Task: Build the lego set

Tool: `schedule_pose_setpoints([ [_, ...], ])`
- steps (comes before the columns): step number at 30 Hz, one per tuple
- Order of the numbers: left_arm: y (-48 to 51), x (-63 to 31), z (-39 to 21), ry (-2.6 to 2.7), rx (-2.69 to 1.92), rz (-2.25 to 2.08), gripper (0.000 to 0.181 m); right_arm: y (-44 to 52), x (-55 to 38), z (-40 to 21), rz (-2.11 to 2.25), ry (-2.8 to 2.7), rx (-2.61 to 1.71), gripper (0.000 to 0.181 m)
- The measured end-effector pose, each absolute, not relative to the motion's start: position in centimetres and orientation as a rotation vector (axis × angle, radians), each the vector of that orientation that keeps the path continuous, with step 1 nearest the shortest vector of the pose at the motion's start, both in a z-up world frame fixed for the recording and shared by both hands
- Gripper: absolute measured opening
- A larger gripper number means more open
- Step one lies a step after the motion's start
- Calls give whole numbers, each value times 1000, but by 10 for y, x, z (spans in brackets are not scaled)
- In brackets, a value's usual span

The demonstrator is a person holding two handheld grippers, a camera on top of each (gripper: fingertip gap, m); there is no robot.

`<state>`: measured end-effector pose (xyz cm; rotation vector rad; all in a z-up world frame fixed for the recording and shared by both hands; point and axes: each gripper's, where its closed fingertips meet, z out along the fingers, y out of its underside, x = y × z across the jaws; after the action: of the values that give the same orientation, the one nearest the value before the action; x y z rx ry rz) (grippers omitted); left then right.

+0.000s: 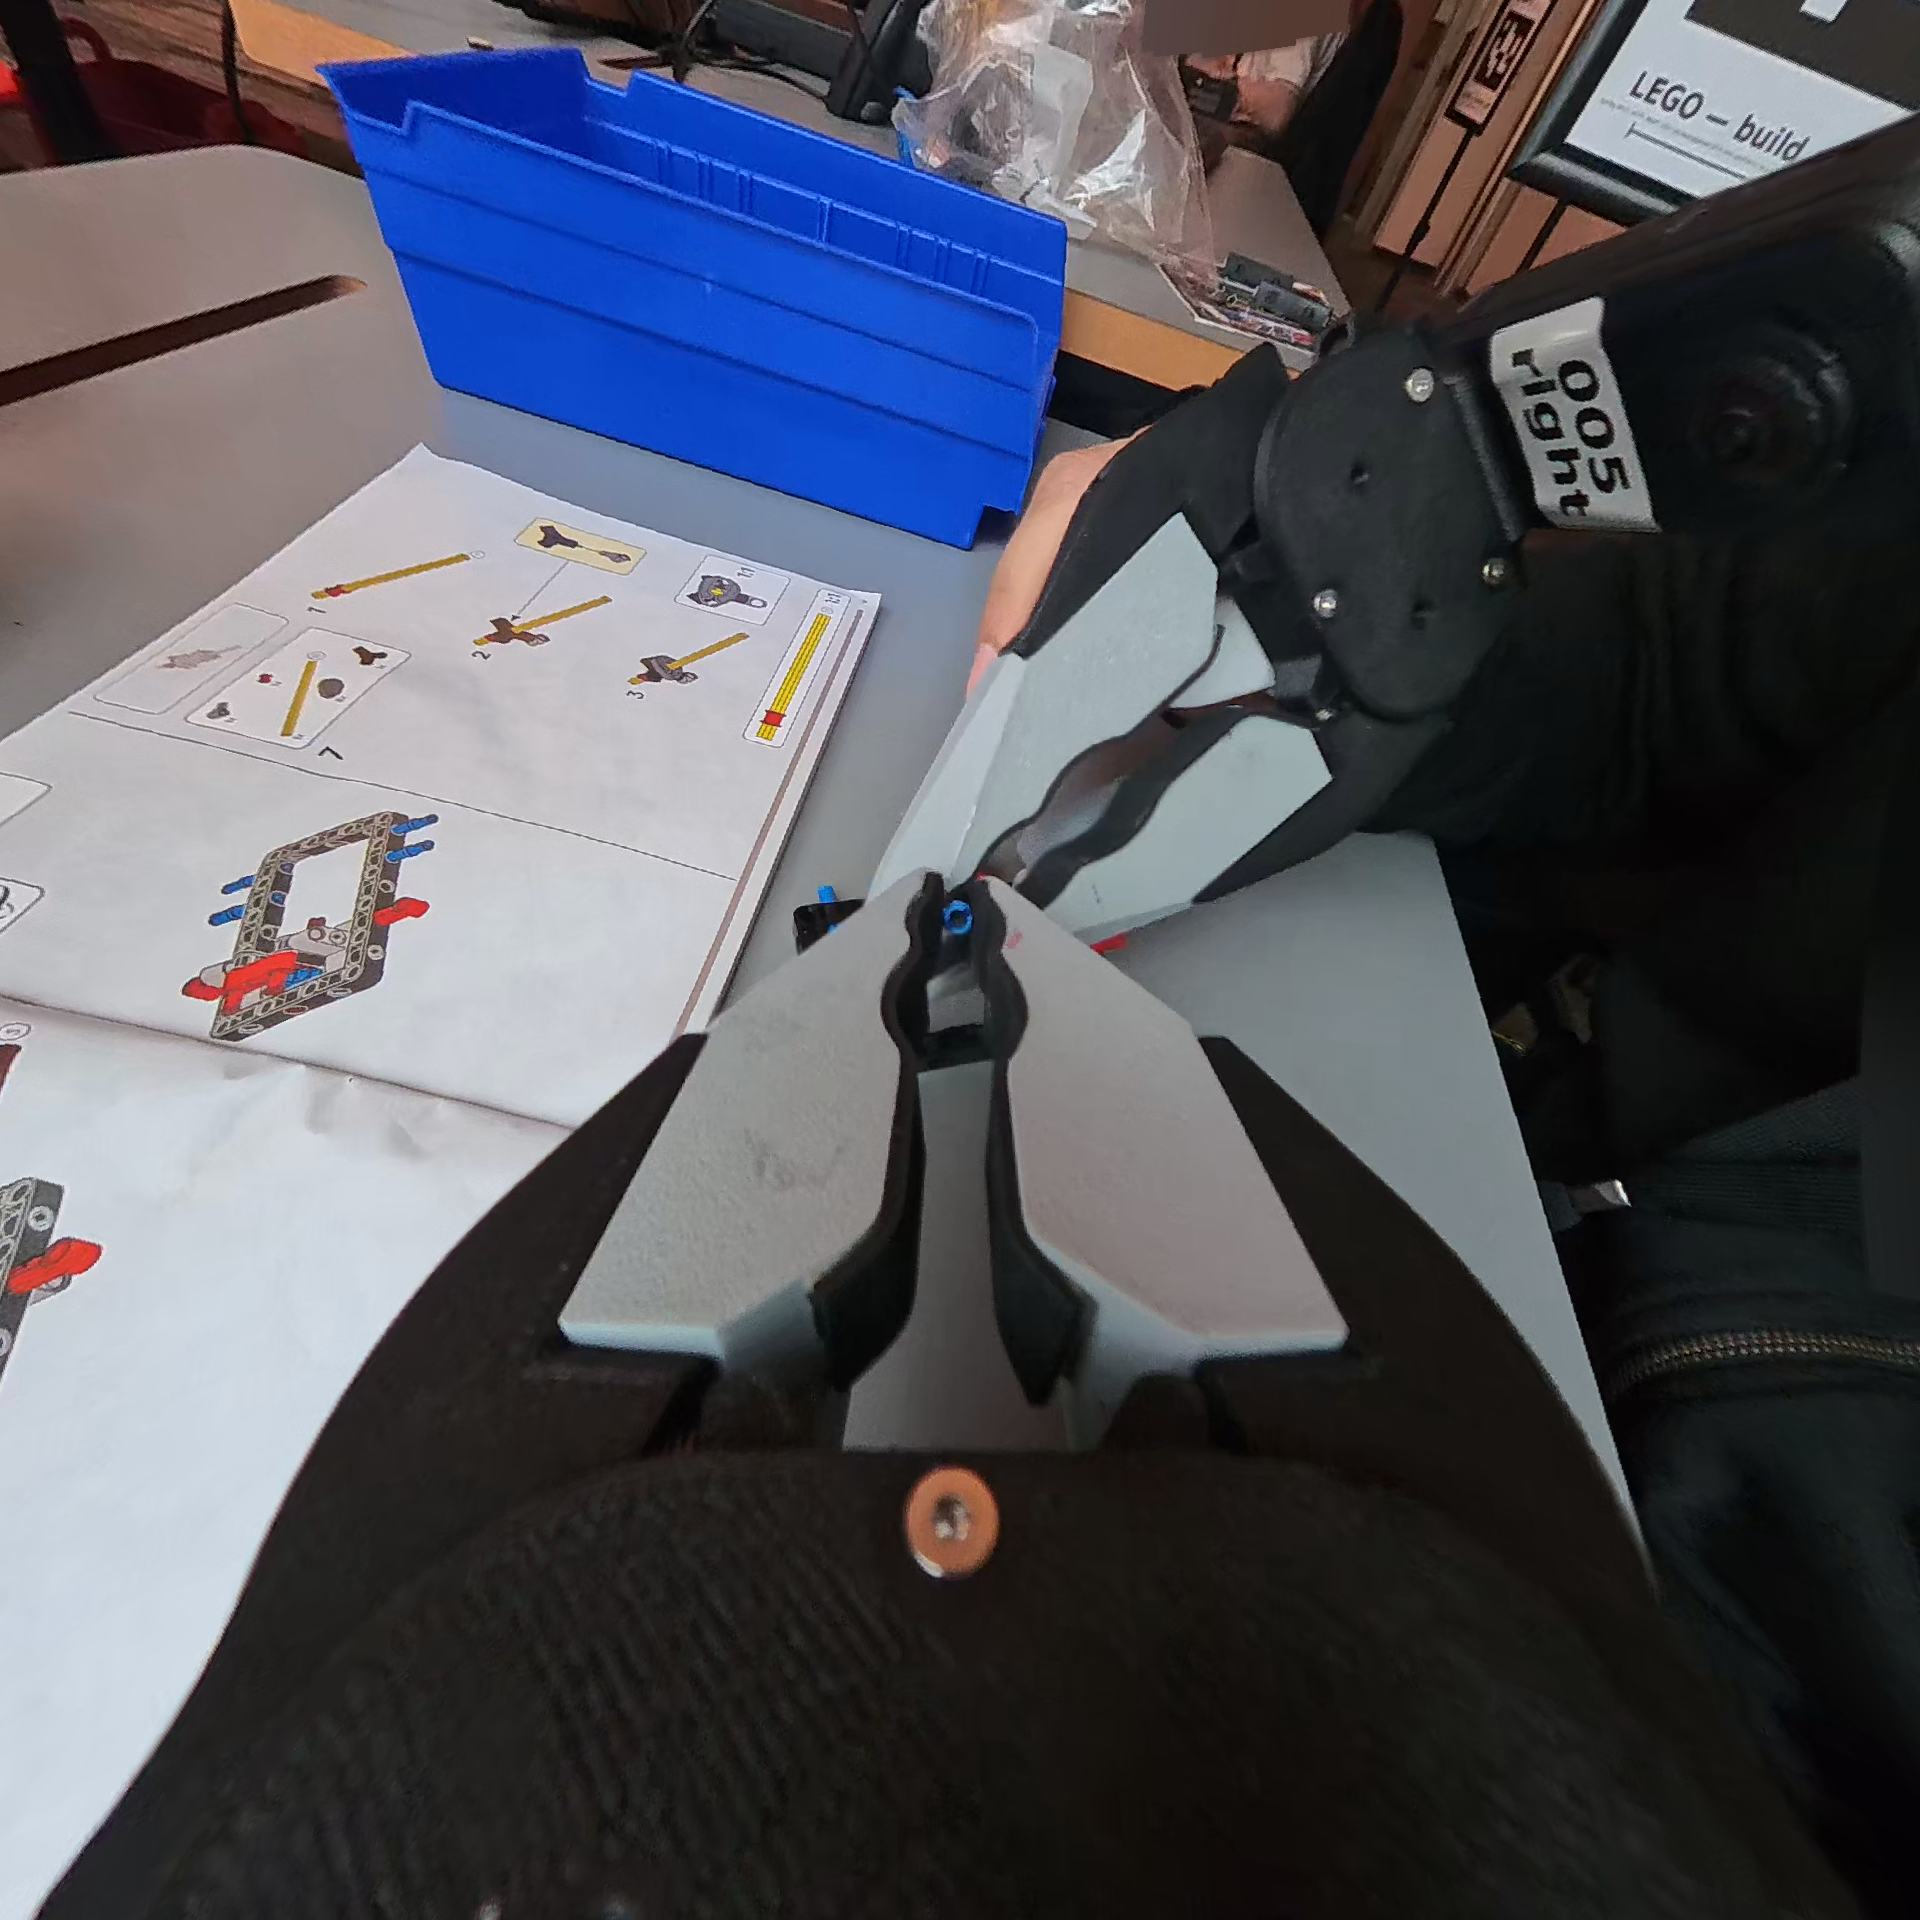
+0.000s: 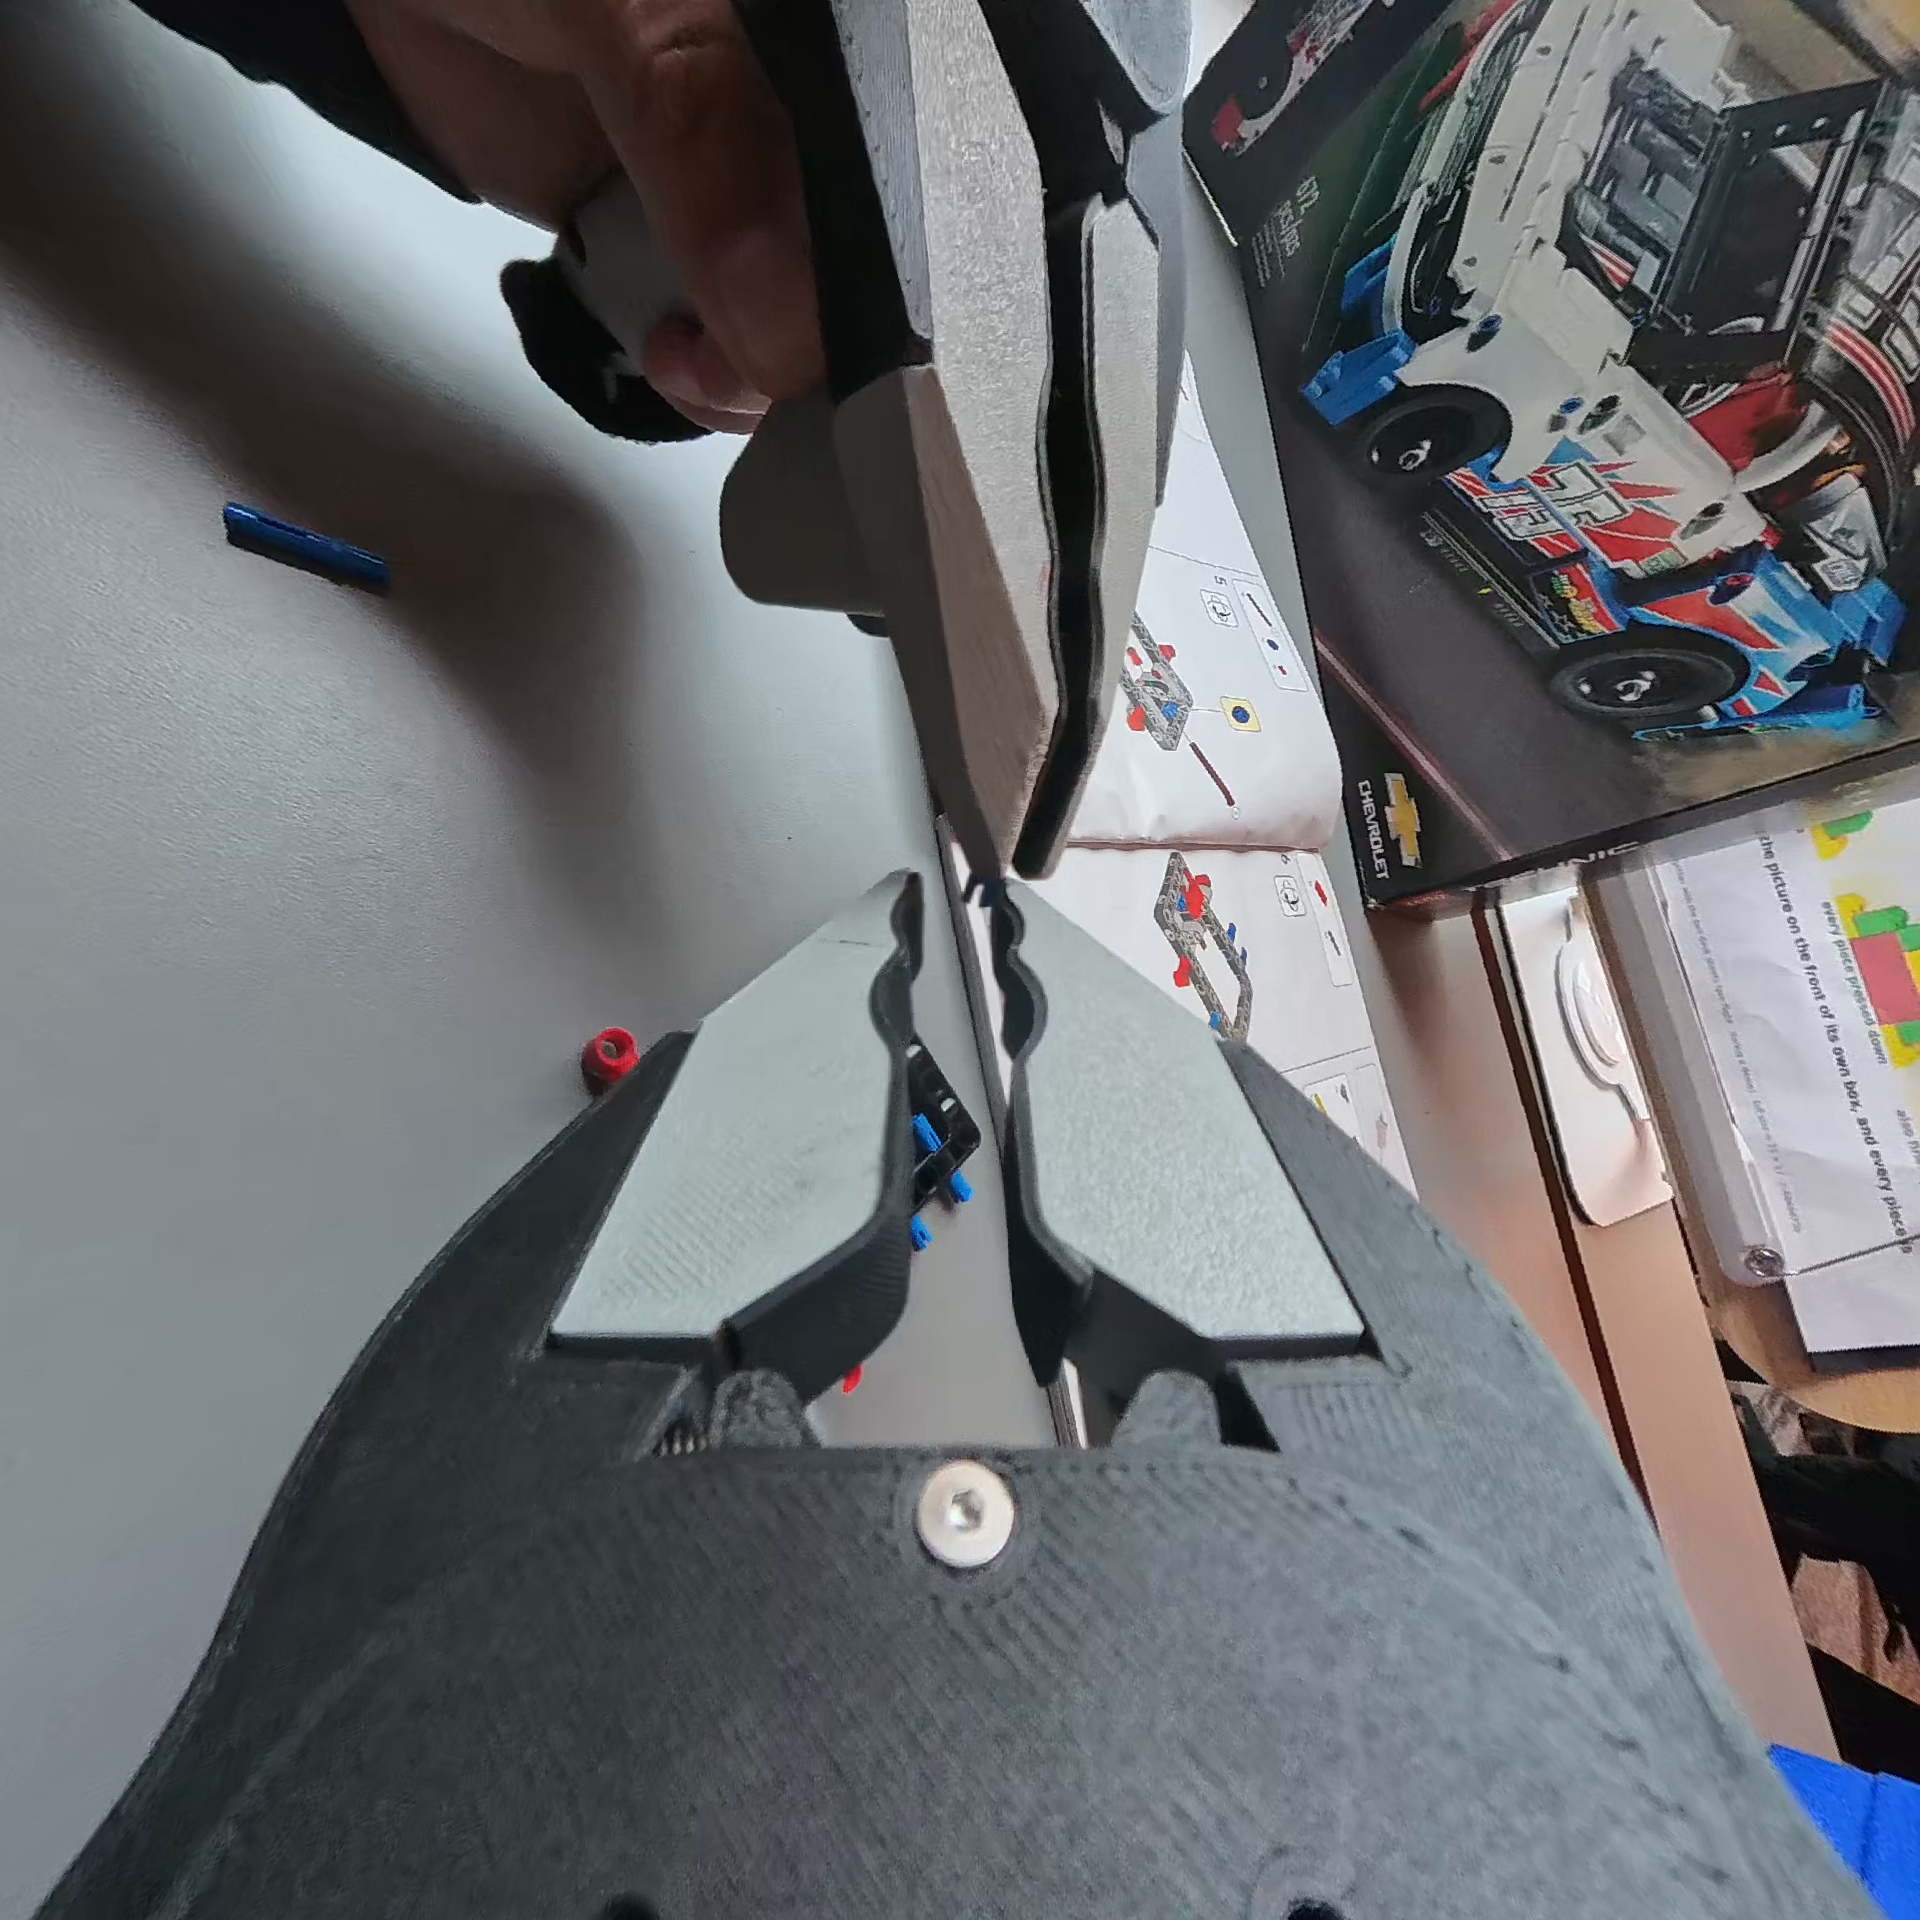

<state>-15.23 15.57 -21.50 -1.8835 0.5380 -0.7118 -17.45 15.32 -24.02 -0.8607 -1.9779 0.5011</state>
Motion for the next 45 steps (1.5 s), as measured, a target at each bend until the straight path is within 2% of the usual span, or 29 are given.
schedule_pose_setpoints([
  [2, 156, -151, -214, 530, -1879, -724, 3, 155, -175, -238, 500, -1964, -864, 2],
  [9, 154, -150, -210, 530, -1868, -732, 3, 157, -175, -241, 507, -1970, -885, 0],
  [21, 155, -148, -215, 548, -1881, -708, 3, 157, -174, -241, 511, -1968, -896, 5],
  [37, 155, -147, -214, 552, -1883, -699, 3, 162, -173, -239, 335, -1959, -810, 0],
  [45, 155, -149, -215, 528, -1893, -714, 3, 160, -175, -240, 398, -1972, -841, 0],
])
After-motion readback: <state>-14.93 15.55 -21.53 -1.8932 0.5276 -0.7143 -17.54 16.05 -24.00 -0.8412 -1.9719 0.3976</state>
